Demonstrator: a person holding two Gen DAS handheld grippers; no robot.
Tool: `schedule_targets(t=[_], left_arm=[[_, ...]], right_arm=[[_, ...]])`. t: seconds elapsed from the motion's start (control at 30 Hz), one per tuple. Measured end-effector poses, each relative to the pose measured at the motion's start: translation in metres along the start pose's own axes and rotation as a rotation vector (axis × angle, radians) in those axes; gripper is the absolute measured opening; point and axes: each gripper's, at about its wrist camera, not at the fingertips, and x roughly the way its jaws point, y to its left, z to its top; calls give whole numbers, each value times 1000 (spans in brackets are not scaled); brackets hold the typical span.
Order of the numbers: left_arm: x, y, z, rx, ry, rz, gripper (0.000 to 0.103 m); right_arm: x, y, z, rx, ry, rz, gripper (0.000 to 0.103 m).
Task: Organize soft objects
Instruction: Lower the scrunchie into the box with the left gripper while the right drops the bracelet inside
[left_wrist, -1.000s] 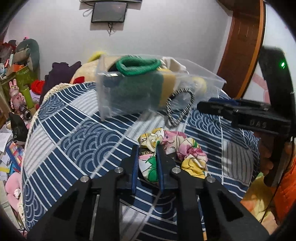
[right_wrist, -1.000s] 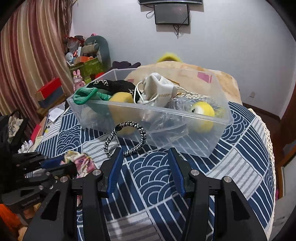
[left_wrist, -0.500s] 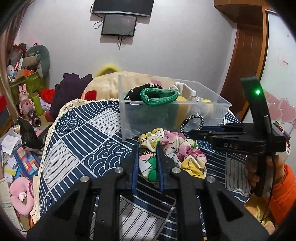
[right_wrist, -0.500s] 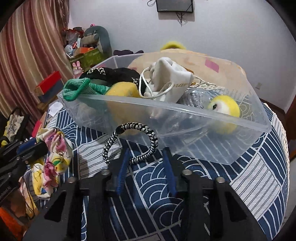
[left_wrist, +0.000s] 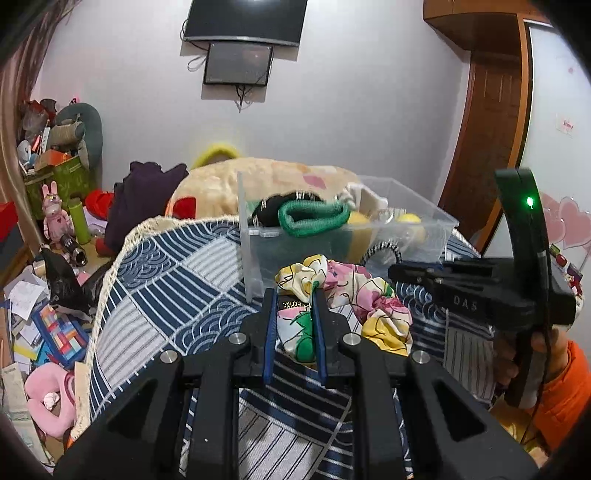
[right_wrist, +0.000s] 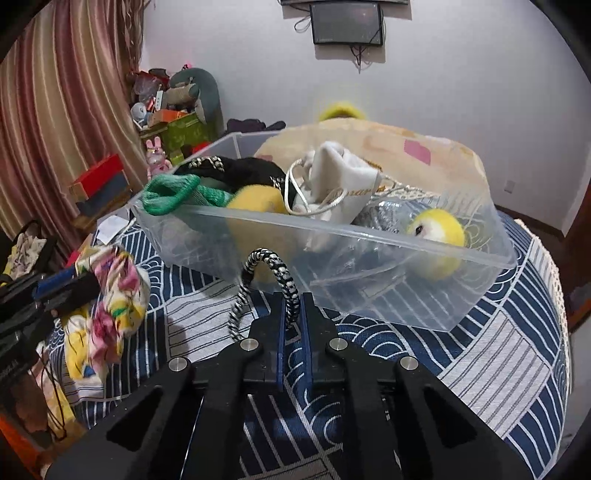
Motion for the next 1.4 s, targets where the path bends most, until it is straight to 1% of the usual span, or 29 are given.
schedule_targets(t=[0.3, 0.47, 0.7, 0.83, 0.93, 1.1, 1.23, 1.4], left_arm=[[-16, -2, 23, -11, -78, -2, 17], [-19, -6, 40, -14, -125, -3, 17], [-17, -15, 69, -5, -206, 23, 17], [-7, -20, 80, 1, -219, 54, 18], [4, -19, 85, -11, -213, 93, 18], [34, -10, 93, -66, -164, 95, 18], [60, -5, 95, -76, -106, 98, 17], [84, -7, 95, -46, -55, 116, 18]], right_arm=[[-22, -3, 3, -7, -70, -12, 7], [-39, -8, 6, 0, -113, -3, 7], [-61, -19, 19, 14, -199, -22, 7], [-69, -21, 28, 24, -237, -38, 7], [-72, -24, 33, 32, -258, -49, 7], [-67, -35, 42, 58, -272, -66, 7], [-57, -44, 44, 78, -255, -77, 7], [-36, -51, 42, 93, -205, -80, 7]])
